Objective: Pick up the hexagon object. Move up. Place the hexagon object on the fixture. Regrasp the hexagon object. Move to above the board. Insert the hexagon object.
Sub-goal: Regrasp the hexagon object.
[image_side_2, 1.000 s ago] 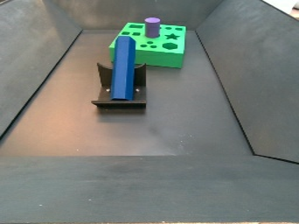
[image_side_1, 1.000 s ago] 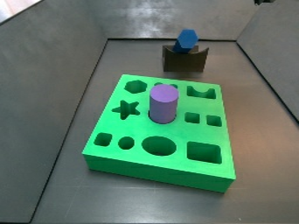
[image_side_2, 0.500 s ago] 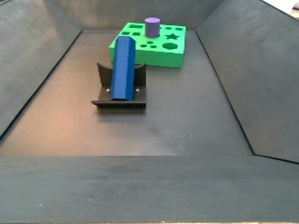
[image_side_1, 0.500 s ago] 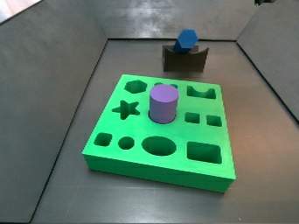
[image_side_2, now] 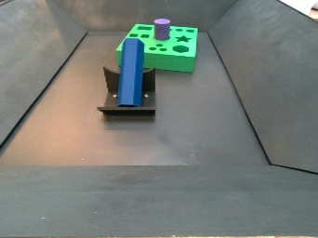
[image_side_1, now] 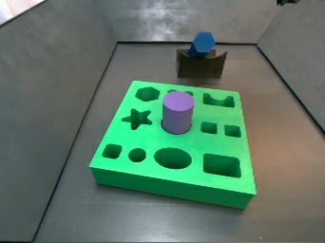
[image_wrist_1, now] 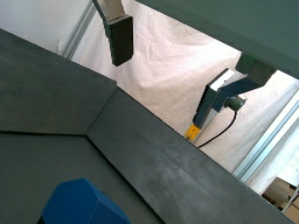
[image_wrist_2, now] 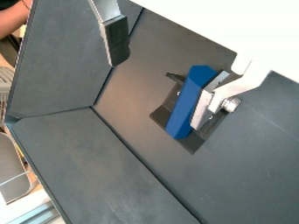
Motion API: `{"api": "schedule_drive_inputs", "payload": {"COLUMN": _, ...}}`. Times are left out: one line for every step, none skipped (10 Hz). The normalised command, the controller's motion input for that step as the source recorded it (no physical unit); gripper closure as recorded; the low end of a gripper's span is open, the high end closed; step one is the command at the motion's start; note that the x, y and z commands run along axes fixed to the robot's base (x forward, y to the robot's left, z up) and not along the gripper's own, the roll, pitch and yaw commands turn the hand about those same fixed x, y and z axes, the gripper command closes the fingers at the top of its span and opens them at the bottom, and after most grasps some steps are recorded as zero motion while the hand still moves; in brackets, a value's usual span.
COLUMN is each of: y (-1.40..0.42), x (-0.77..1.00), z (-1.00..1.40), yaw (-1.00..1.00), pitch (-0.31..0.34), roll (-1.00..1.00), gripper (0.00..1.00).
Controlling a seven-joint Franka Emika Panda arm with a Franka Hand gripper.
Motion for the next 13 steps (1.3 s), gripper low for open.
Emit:
{"api": "schedule_drive_inputs", "payload": {"y": -0.05, "x": 0.31, "z": -0.03, "yaw": 0.10, "pitch": 0.062, "roll": 0.14, "gripper": 0.00}}
{"api": "schedule_drive_inputs", "payload": {"y": -0.05, "x": 0.31, "z": -0.03, "yaw": 0.10, "pitch": 0.063, "roll": 0.14, "gripper": 0.00}}
{"api": "schedule_drive_inputs", "payload": {"y": -0.05, "x": 0.31, "z": -0.03, "yaw": 0.10, "pitch": 0.064, "roll": 0.14, "gripper": 0.00}}
{"api": "schedule_drive_inputs", "payload": {"y": -0.05, "x": 0.31, "z": -0.03, "yaw": 0.10, "pitch": 0.064, "roll": 0.14, "gripper": 0.00}}
{"api": "schedule_drive_inputs", "payload": {"y": -0.05, "x": 0.31, "z": -0.03, "yaw": 0.10, "pitch": 0.065, "roll": 0.14, "gripper": 0.00}}
{"api": "schedule_drive_inputs", "payload": {"y": -0.05, "x": 0.31, "z": -0.03, "yaw": 0.10, "pitch": 0.065, "roll": 0.14, "gripper": 0.00}}
{"api": "schedule_drive_inputs", "payload": {"y": -0.05, "x": 0.31, "z": -0.03, "yaw": 0.10, "pitch": 0.065, "roll": 0.14, "gripper": 0.00}}
{"api": "schedule_drive_inputs", "payload": {"y": -0.05, "x": 0.31, "z": -0.03, "yaw": 0.10, "pitch": 0.065, "roll": 0.14, "gripper": 0.00}}
{"api": "schedule_drive_inputs", "payload": {"y": -0.05, "x": 0.31, "z": -0.03, "yaw": 0.10, "pitch": 0.065, "roll": 0.14, "gripper": 0.00}}
{"api": "schedule_drive_inputs", "payload": {"y": -0.05, "x": 0.31, "z": -0.03, "yaw": 0.10, "pitch": 0.066, "roll": 0.14, "gripper": 0.00}}
{"api": "schedule_drive_inputs", "payload": {"y": 0.04, "x": 0.11, "z": -1.00, "yaw": 0.10, "pitch": 0.104, "roll": 0.12, "gripper": 0.00}}
{"api": "schedule_drive_inputs", "payload": {"y": 0.04, "x": 0.12, "z": -1.00, "yaw": 0.11, "pitch": 0.099, "roll": 0.12, "gripper": 0.00}}
{"api": "schedule_drive_inputs", "payload": {"y": 0.04, "x": 0.12, "z": -1.00, "yaw": 0.13, "pitch": 0.078, "roll": 0.12, "gripper": 0.00}}
